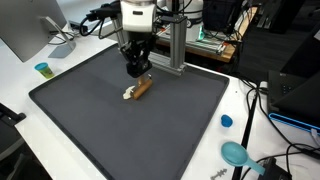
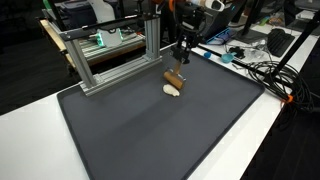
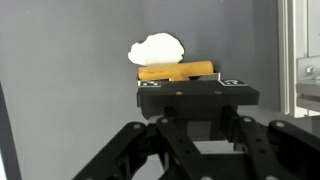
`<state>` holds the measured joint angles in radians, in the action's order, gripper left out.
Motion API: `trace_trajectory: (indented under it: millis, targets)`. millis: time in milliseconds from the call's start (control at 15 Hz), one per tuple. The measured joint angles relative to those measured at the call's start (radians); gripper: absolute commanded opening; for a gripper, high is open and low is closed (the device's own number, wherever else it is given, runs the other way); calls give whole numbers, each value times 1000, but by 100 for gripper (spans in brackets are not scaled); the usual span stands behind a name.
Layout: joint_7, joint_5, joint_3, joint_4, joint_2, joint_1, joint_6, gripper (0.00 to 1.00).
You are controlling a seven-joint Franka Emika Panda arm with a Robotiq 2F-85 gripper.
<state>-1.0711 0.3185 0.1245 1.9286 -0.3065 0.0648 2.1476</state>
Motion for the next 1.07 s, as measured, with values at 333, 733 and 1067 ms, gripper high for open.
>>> trace_trajectory:
  millis: [333,733,1067]
  targets:
    - [10,0,-13,1,66,-9,23,22]
    - [131,113,-29,-4,4,4,43,22]
    - [144,116,-27,-26,-42,31,43,22]
